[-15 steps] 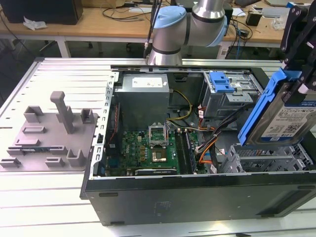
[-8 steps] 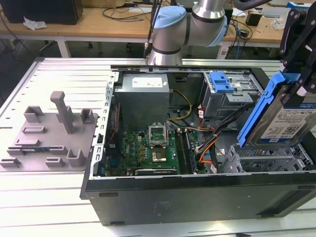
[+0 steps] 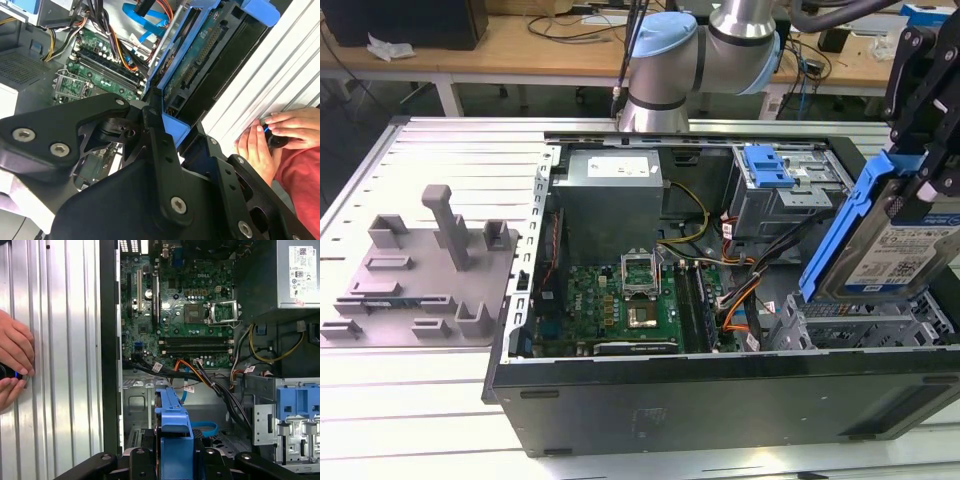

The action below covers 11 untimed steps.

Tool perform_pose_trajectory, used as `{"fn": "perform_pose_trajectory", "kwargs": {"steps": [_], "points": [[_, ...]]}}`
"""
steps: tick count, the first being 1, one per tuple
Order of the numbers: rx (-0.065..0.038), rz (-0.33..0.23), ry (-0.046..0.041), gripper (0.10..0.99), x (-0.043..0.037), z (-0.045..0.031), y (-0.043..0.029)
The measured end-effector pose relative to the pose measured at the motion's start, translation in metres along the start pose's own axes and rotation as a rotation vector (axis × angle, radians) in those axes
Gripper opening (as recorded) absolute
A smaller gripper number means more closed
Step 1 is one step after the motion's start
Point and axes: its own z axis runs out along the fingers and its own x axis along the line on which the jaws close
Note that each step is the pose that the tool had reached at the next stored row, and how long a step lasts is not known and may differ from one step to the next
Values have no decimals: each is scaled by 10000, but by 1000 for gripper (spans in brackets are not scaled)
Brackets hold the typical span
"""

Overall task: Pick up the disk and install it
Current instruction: 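Insert the disk into the insertion slot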

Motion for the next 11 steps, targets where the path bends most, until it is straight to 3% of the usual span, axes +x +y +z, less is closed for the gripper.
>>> {"fn": "perform_pose_trajectory", "kwargs": {"steps": [11], "points": [[0, -1, 1, 369, 7, 50, -6]]}}
